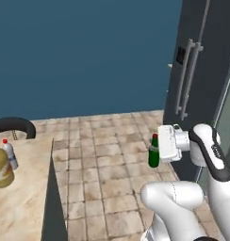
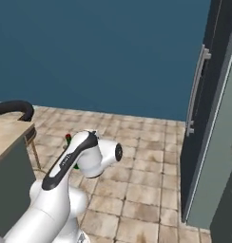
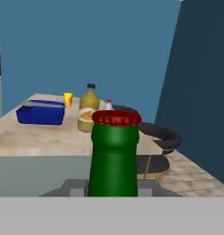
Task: Place the drinks on the dining counter in a tight cluster.
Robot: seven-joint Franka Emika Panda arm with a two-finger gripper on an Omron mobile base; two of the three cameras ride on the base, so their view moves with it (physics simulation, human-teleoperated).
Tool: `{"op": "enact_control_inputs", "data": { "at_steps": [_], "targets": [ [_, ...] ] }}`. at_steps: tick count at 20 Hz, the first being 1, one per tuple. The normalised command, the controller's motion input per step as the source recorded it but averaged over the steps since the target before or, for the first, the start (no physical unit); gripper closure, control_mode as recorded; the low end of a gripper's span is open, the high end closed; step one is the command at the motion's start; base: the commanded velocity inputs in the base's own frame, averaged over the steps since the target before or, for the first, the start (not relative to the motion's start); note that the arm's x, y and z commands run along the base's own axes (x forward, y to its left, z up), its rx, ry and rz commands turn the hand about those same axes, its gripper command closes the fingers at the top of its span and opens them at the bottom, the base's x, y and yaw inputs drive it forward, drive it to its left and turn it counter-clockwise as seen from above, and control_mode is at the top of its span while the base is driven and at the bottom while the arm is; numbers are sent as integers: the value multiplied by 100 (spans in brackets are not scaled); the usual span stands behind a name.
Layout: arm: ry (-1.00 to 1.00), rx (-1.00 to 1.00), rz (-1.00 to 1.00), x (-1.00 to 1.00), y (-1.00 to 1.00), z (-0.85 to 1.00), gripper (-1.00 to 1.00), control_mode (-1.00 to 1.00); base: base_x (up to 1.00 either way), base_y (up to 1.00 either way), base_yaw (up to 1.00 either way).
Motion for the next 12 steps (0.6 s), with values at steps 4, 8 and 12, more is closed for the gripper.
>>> {"op": "enact_control_inputs", "data": {
  "at_steps": [4, 8, 12],
  "targets": [
    [0, 0, 0, 0, 0, 0, 100, 100, 49, 11, 51],
    [0, 0, 0, 0, 0, 0, 100, 100, 54, 6, 53],
    [0, 0, 0, 0, 0, 0, 100, 100, 56, 3, 54]
  ]
}}
